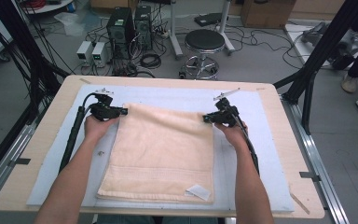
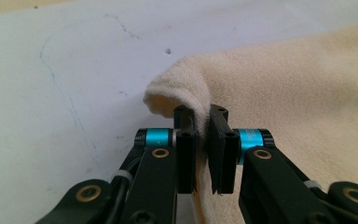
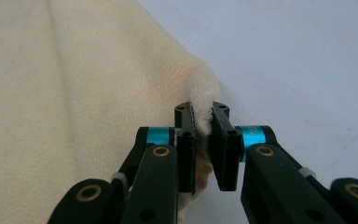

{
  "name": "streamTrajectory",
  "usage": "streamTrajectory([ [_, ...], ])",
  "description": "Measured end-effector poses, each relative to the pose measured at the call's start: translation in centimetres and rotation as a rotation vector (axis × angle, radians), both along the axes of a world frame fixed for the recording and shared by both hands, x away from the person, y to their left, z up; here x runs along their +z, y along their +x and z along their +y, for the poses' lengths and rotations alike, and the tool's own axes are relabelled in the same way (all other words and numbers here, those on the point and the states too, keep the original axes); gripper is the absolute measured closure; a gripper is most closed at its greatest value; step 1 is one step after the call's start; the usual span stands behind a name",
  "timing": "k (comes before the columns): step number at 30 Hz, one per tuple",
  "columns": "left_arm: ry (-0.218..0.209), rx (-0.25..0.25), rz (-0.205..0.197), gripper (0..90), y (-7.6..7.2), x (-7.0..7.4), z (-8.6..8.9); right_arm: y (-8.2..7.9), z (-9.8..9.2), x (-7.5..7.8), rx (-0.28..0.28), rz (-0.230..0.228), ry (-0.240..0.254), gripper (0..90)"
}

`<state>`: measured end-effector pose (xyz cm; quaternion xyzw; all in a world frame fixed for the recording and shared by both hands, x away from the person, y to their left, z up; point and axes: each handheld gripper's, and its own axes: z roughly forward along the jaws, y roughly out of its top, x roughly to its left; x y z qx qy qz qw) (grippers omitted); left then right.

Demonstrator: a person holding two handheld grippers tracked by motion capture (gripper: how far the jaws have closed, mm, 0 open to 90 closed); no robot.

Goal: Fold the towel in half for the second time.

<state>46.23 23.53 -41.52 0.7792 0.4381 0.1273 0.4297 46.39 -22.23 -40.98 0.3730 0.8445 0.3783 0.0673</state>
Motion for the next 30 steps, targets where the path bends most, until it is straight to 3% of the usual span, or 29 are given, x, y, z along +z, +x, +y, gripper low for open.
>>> streamTrajectory([
  [4,0.006,-0.022,-0.017,82.2,-0.5,0.8,0.2,-0.4,-0.5,0.9,0.008,-0.027,0.042,82.2],
  [11,-0.027,-0.045,-0.058,82.3,-1.5,1.9,0.6,-1.2,-0.7,2.4,0.036,-0.073,0.09,82.2],
  [30,-0.066,-0.075,-0.092,82.2,-3.9,2.7,1.7,-2.8,-0.4,4.1,0.094,-0.098,0.112,82.1],
])
